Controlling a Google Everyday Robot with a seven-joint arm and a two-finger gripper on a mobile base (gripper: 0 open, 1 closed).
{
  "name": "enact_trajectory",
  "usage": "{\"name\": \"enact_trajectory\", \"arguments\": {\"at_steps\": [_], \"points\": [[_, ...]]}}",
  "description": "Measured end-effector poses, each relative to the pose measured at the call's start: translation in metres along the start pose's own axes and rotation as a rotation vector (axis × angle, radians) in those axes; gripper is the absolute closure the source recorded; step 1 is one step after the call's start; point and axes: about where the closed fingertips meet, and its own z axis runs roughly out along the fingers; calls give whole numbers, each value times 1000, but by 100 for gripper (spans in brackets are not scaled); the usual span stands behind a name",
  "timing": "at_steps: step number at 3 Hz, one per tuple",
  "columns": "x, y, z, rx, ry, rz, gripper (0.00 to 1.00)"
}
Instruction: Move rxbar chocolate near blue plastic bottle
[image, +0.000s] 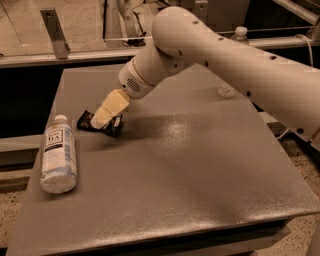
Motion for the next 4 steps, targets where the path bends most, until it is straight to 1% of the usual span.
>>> {"name": "enact_trajectory", "arguments": {"at_steps": [1,2,3,4], "points": [[0,-25,-39,105,-95,4,0],[-3,-55,-86,223,-192,-22,0],[-9,-74,-134,336,-256,-64,0],[-9,-74,-134,336,-256,-64,0]]}}
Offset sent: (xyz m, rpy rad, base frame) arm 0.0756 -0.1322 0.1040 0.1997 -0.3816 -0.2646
